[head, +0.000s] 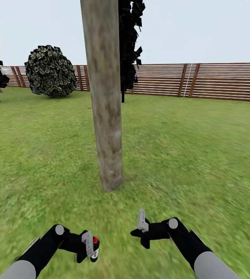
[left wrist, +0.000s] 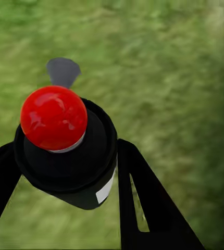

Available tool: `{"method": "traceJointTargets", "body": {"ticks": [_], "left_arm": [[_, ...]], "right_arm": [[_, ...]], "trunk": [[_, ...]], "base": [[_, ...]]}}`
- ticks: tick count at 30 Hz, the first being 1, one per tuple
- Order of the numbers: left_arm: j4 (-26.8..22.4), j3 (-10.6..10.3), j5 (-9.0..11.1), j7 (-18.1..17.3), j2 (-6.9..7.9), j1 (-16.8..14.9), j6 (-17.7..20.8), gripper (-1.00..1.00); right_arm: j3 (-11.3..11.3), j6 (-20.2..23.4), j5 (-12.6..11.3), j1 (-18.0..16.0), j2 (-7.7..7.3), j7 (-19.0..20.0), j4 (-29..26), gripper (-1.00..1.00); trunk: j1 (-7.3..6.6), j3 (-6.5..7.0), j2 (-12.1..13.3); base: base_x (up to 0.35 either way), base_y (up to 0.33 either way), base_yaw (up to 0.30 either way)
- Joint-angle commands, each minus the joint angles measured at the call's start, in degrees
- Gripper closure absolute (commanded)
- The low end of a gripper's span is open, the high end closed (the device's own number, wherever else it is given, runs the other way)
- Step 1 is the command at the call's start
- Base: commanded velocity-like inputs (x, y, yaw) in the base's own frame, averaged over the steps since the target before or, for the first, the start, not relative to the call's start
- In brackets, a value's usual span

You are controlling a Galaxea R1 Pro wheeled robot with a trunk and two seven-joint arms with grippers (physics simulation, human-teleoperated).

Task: In the garden, pick up the pesticide atomizer on the floor and spray pesticide onto both trees until each tree trunk is fully covered.

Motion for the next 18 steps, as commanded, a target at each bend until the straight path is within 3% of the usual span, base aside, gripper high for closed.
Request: {"method": "traceJointTargets", "body": {"ticks": [1,7,15,18], "left_arm": [[-0.04,-2.59,-1.57,0.07,-0.64,-0.05,-0.11,1.0],[-0.06,-3.44,-2.27,0.41,-2.17,-0.07,0.0,1.0],[-0.44,-3.53,-2.31,0.45,-2.76,-0.09,0.14,1.0],[-0.42,-3.52,-2.34,0.45,-3.6,-0.57,0.25,1.0]], "right_arm": [[-0.02,0.0,-0.02,-0.03,0.04,0.0,-0.3,1.0],[-0.02,0.23,-0.02,-0.11,0.06,0.0,-2.55,1.0],[-0.02,0.26,-0.06,-0.17,0.18,0.0,-3.26,1.0],[0.0,0.26,-0.1,-0.15,0.28,0.0,-3.22,1.0]], "trunk": [[0.0,0.0,0.0],[0.0,0.0,0.0],[0.0,0.0,0.0],[0.0,0.0,0.0]], "base": [[0.0,0.0,0.0],[0.0,0.0,0.0],[0.0,0.0,0.0],[0.0,0.0,0.0]]}}
